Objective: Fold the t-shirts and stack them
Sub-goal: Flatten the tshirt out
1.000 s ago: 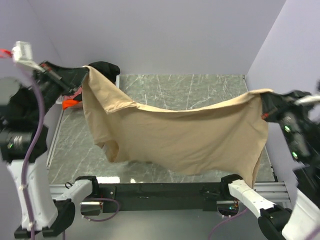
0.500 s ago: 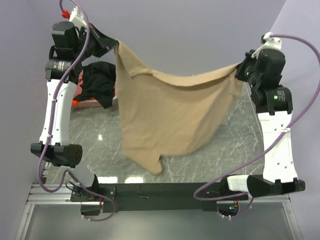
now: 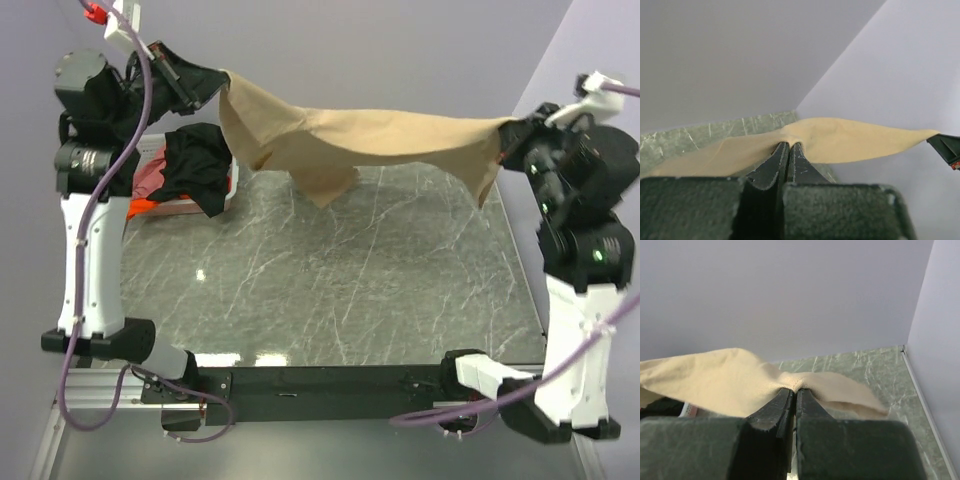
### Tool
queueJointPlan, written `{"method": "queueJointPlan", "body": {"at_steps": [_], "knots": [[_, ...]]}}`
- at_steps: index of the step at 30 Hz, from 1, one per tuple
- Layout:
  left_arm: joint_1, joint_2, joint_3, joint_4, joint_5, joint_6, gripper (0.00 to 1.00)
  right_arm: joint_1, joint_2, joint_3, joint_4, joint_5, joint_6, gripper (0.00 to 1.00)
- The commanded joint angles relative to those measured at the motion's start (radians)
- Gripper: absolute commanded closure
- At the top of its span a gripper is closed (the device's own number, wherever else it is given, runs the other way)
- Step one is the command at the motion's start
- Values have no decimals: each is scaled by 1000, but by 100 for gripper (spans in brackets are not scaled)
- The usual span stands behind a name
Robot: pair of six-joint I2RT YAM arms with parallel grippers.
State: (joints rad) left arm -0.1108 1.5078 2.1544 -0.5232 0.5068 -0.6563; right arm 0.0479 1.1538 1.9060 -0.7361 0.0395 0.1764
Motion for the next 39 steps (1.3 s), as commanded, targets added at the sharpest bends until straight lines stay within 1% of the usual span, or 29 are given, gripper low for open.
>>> {"method": "queueJointPlan", "body": {"at_steps": [1, 3, 4, 7, 9, 13, 15, 16, 18, 19, 21, 22, 23, 24, 25, 26, 28, 29, 30, 31, 32, 33, 34, 35, 36, 37, 38, 39], "knots": [[-7, -137, 9, -9, 82, 38, 99, -3, -132, 28, -11, -13, -17, 100], [-7, -190, -2, -3, 102, -9, 99, -3, -195, 68, -35, -1, -8, 100], [-7, -249, -17, 8, 119, -31, 99, -3, -213, 83, -45, 2, -2, 100], [-7, -349, -27, 40, 136, -110, 100, -2, -269, 166, -94, 16, 6, 100], [-7, -385, -8, 13, 131, -149, 99, -2, -293, 234, -138, 39, 12, 100], [-7, -431, 91, -69, 104, -196, 99, -3, -328, 294, -195, 51, 60, 100], [-7, -437, 108, -49, 104, -239, 99, -3, -341, 285, -207, 53, 77, 100], [-7, -446, 93, -32, 104, -252, 99, -3, -354, 275, -213, 54, 86, 100], [-6, -460, 40, 6, 101, -267, 99, -3, -373, 219, -210, 83, 86, 100], [-7, -481, -56, 43, 98, -266, 100, -3, -378, 194, -204, 98, 83, 100], [-6, -508, -190, 96, 95, -255, 99, -2, -397, 96, -175, 160, 72, 100], [-6, -518, -321, 153, 98, -256, 99, -3, -402, 58, -161, 187, 66, 100], [-6, -517, -381, 181, 105, -253, 99, -3, -408, -28, -146, 221, 61, 100], [-7, -512, -469, 195, 102, -247, 99, -2, -419, -74, -111, 236, 52, 100], [-7, -489, -500, 204, 101, -240, 100, -3, -419, -123, -89, 250, 46, 100], [-7, -471, -522, 197, 98, -209, 99, -3, -422, -213, -74, 266, 40, 100], [-13, -402, -557, 158, 58, -162, 99, -3, -407, -301, -30, 292, 34, 100], [-15, -373, -571, 154, 49, -117, 99, -2, -401, -399, -8, 295, 29, 100], [-29, -344, -597, 160, 39, -100, 99, -2, -382, -451, 50, 295, 20, 100], [-39, -269, -605, 169, 33, -83, 99, -3, -367, -499, 81, 298, 18, 100], [-50, -220, -602, 175, 27, -47, 99, -3, -349, -584, 113, 300, 17, 100], [-65, -165, -566, 164, 12, -22, 99, -5, -297, -619, 177, 306, 11, 100], [-104, -43, -533, 149, -10, 4, 99, -5, -263, -646, 207, 315, 3, 100], [-121, 26, -493, 129, -43, 62, 100, -5, -228, -685, 242, 318, -2, 100], [-151, 166, -391, 70, -77, 88, 99, -5, -144, -697, 318, 322, -18, 100], [-161, 236, -337, 42, -133, 128, 99, -8, -94, -703, 355, 329, -23, 100], [-165, 306, -283, 20, -172, 135, 98, -11, -39, -694, 383, 332, -23, 100], [-167, 433, -177, -29, -210, 129, 93, -25, 80, -684, 430, 336, -17, 100]]}}
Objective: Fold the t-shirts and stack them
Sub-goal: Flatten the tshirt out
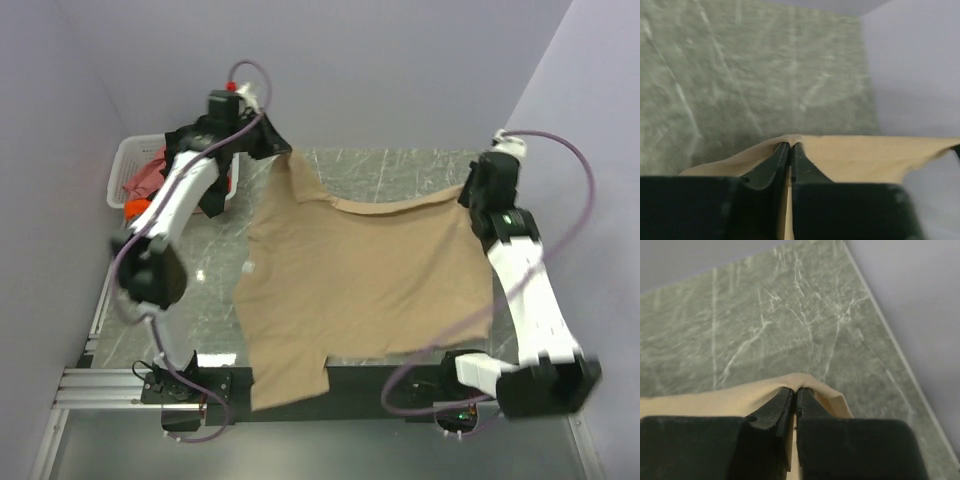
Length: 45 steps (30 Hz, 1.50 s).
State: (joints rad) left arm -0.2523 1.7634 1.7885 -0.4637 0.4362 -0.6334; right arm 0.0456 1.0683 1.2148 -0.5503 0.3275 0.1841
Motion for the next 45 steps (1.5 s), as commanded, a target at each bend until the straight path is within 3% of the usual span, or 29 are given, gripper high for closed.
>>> {"method": "queueJointPlan", "body": {"at_steps": [1, 2, 3, 4, 5, 7, 8, 9, 13, 18, 24, 33, 45], "knots": [[-24, 236, 245, -113, -181, 95, 86, -30, 230, 31, 253, 48, -12, 97], [-21, 290, 306, -139, -267, 75, 64, -41, 293, 101, 251, 39, 4, 70], [-18, 370, 421, -180, -295, 66, 48, -41, 417, 150, 204, 27, 29, 57], [-18, 396, 472, -190, -321, 52, 35, -41, 468, 204, 169, 33, 37, 52], [-19, 412, 509, -191, -344, 43, 13, -41, 507, 289, 141, 50, 37, 46], [-19, 395, 526, -152, -369, 28, 1, -41, 535, 322, 121, 38, 28, 40], [-19, 374, 505, -130, -372, 24, 1, -41, 513, 322, 127, 41, 22, 21], [-19, 320, 436, -107, -363, 23, 1, -41, 500, 318, 136, 39, 8, 13], [-24, 184, 200, -21, -286, 6, 1, -41, 432, 279, 109, -8, -6, 11], [-57, 44, -169, 55, -237, 3, 1, -41, 337, 83, 93, -160, 61, 13], [-90, -7, -406, 157, -180, -71, 1, -41, 315, -99, 95, -280, 112, 17], [-114, 151, -385, 192, -91, -117, 1, -41, 484, -60, 15, -370, 175, 22], [-101, 340, -294, 116, -91, -111, 1, -41, 752, 61, -2, -373, 198, 22]]}}
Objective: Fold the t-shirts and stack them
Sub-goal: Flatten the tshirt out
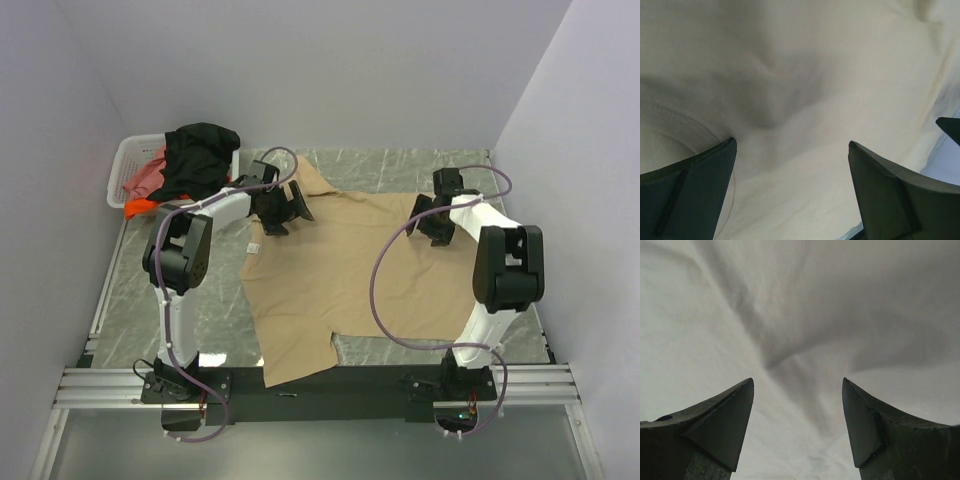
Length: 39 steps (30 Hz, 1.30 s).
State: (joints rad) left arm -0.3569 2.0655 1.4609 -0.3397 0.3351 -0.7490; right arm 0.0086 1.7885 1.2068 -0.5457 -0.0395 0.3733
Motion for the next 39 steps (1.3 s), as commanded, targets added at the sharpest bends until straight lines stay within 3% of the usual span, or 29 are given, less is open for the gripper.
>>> {"method": "queueJointPlan", "body": {"at_steps": [1, 9, 20, 30, 35, 39], "knots": [[7, 47, 39, -16, 7, 10, 1, -4, 58, 88, -8, -3, 9, 22], [84, 97, 78, -22, 13, 0, 1, -4, 186, 229, -59, 15, 9, 22], [121, 247, 306, -64, 71, 50, 1, -4, 387, 451, -144, 59, 27, 25], [139, 372, 513, -78, 99, 45, 1, -4, 610, 870, -302, 86, 21, 25], [139, 312, 543, -81, 94, 79, 1, -4, 603, 893, -290, 6, 15, 25], [138, 158, 509, -59, 33, 125, 1, -4, 473, 809, -209, -74, -8, 24]]}}
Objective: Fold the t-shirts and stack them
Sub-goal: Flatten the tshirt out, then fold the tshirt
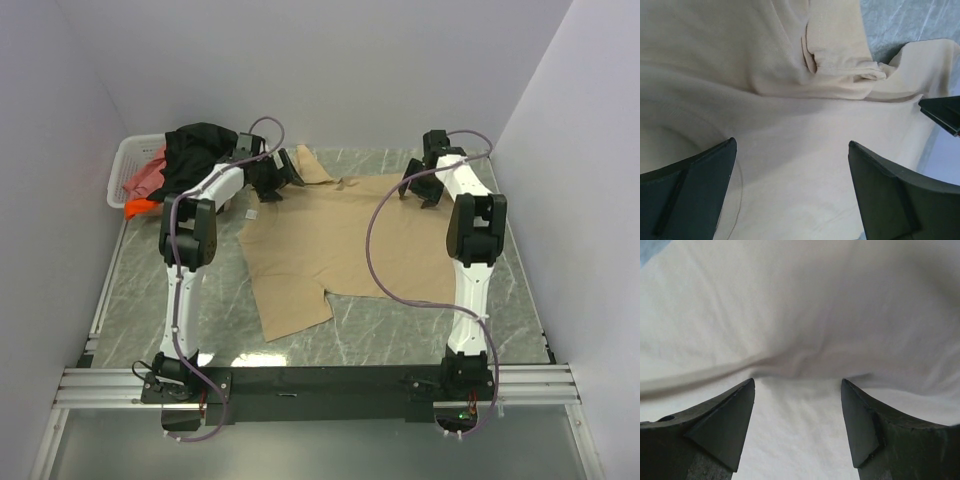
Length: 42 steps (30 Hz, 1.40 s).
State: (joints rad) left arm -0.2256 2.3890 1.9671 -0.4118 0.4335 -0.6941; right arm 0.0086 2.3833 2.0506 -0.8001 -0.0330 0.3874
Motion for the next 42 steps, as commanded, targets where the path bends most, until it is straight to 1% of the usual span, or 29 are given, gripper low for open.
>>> {"method": "queueJointPlan", "body": {"at_steps": [1, 3, 4, 5, 6, 7, 8, 9, 10, 11, 12, 13, 14, 15, 16, 17, 18, 19, 20, 22, 23, 24, 25, 29, 31, 34, 38, 42], "knots": [[5, -253, -37, 16, -79, 79, 1, -4, -151, -47, 56, -85, -31, 24], [0, -354, -108, 25, -113, 102, 1, -2, -208, -76, 76, -81, -42, 24], [-3, -405, -197, 22, -169, 108, 1, -1, -266, -89, 79, -77, -51, 23], [-14, -507, -249, 5, -202, 113, 1, 2, -295, -104, 85, -74, -54, 23], [-21, -558, -302, -11, -244, 117, 1, 1, -356, -139, 88, -73, -56, 23], [-29, -658, -418, -25, -312, 117, 1, 2, -387, -162, 90, -71, -55, 23], [-47, -706, -482, -53, -347, 110, 1, 2, -418, -211, 87, -68, -56, 24], [-55, -753, -608, -68, -375, 102, 1, 2, -482, -240, 85, -68, -55, 23], [-64, -842, -672, -82, -418, 90, 1, 2, -518, -272, 84, -64, -51, 23], [-81, -887, -732, -99, -430, 62, 1, 2, -550, -343, 87, -67, -48, 24], [-93, -930, -848, -116, -430, 47, 1, 2, -618, -384, 91, -71, -44, 23], [-122, -1015, -899, -125, -475, 32, 1, 2, -656, -426, 102, -80, -41, 23], [-139, -1054, -943, -131, -487, 0, 1, 4, -689, -505, 108, -82, -39, 23], [-156, -1091, -1018, -152, -498, -19, 1, 4, -760, -548, 114, -85, -36, 23], [-173, -1154, -1049, -165, -507, -37, 1, 4, -792, -588, 122, -84, -27, 24], [-210, -1181, -1077, -177, -522, -76, 1, 4, -826, -668, 131, -90, -22, 24], [-225, -1206, -1129, -192, -526, -94, 1, 2, -889, -710, 137, -93, -18, 24], [-259, -1244, -1154, -215, -524, -113, 1, 2, -918, -749, 151, -94, -7, 24], [-276, -1261, -1177, -228, -519, -146, 1, 2, -973, -823, 157, -97, -2, 24], [-319, -1307, -1237, -254, -526, -180, 1, 2, -1022, -892, 170, -103, 11, 23], [-364, -1321, -1252, -262, -530, -215, 1, 2, -1044, -952, 179, -105, 16, 24], [-385, -1332, -1278, -268, -538, -232, 1, 1, -1082, -980, 182, -108, 22, 23], [-418, -1347, -1287, -274, -538, -248, 1, 1, -1098, -1004, 185, -110, 25, 24], [-492, -1354, -1311, -268, -544, -321, 5, 2, -1154, -1108, 187, -108, 38, 24], [-521, -1325, -1309, -269, -558, -340, 8, 2, -1184, -1133, 191, -108, 47, 23], [-601, -1271, -1304, -277, -581, -369, 10, -1, -1211, -1162, 200, -111, 57, 23], [-639, -1222, -1307, -262, -593, -390, 13, 1, -1231, -1184, 202, -120, 70, 23], [-650, -1202, -1317, -268, -610, -409, 19, 1, -1250, -1190, 200, -120, 73, 23]]}}
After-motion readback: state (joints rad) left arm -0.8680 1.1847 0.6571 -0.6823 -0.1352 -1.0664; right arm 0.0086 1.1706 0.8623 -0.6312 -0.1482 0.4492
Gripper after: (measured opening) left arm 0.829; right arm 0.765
